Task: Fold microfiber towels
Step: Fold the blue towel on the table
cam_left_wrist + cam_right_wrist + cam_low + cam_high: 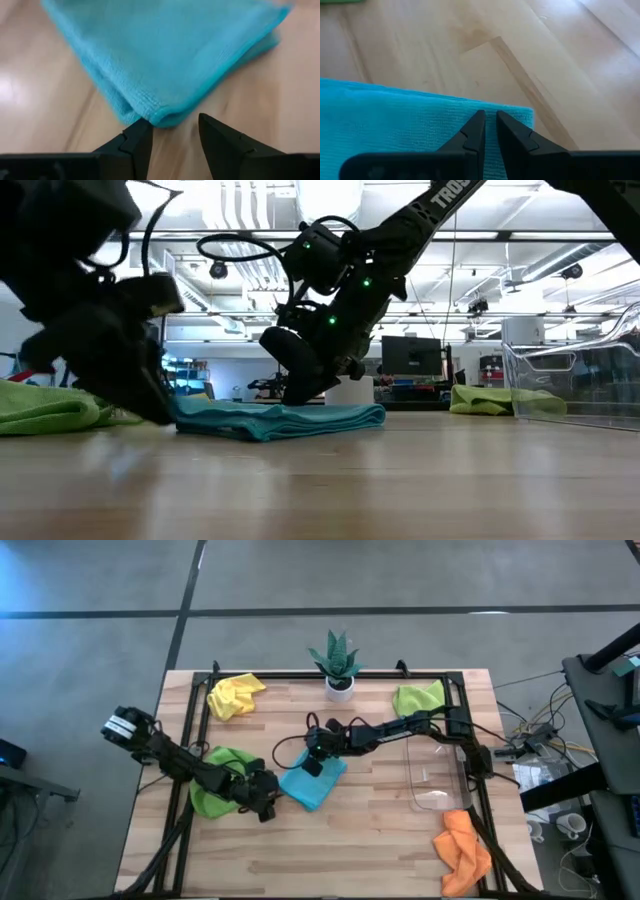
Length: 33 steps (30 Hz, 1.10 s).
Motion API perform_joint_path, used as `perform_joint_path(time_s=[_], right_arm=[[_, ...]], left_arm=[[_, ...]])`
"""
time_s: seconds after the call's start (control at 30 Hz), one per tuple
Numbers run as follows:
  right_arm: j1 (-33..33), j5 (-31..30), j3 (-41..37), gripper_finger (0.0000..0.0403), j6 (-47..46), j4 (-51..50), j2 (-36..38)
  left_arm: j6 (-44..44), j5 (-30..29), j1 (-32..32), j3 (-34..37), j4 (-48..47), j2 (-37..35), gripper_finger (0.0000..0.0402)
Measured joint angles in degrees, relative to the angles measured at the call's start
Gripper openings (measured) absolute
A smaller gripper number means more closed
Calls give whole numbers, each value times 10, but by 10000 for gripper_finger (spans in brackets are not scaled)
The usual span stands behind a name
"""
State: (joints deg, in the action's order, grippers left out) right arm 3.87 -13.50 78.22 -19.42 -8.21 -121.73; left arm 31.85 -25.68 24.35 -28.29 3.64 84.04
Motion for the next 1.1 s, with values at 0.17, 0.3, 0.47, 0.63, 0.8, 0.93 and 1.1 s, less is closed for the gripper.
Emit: perform_joint_path(time_s=[0.17,0.3,0.47,0.63,0.8,0.93,1.1], right_arm=[[0,0,0,43,2,0,0],[0,0,0,43,2,1,0],[0,0,0,43,7,0,0],[0,0,0,43,10,0,0],[0,0,0,43,10,0,-2],[0,0,0,43,10,1,-2],[0,0,-1,43,10,1,-2]], left_arm=[[-41,-32,-6,4,41,-6,144],[-39,-33,-20,10,31,2,144],[-39,-20,-26,16,31,7,144],[-43,58,-25,9,33,-3,144],[-70,78,-25,9,34,-20,144],[-122,35,-27,9,36,-27,144],[-145,13,-49,10,34,-19,144]])
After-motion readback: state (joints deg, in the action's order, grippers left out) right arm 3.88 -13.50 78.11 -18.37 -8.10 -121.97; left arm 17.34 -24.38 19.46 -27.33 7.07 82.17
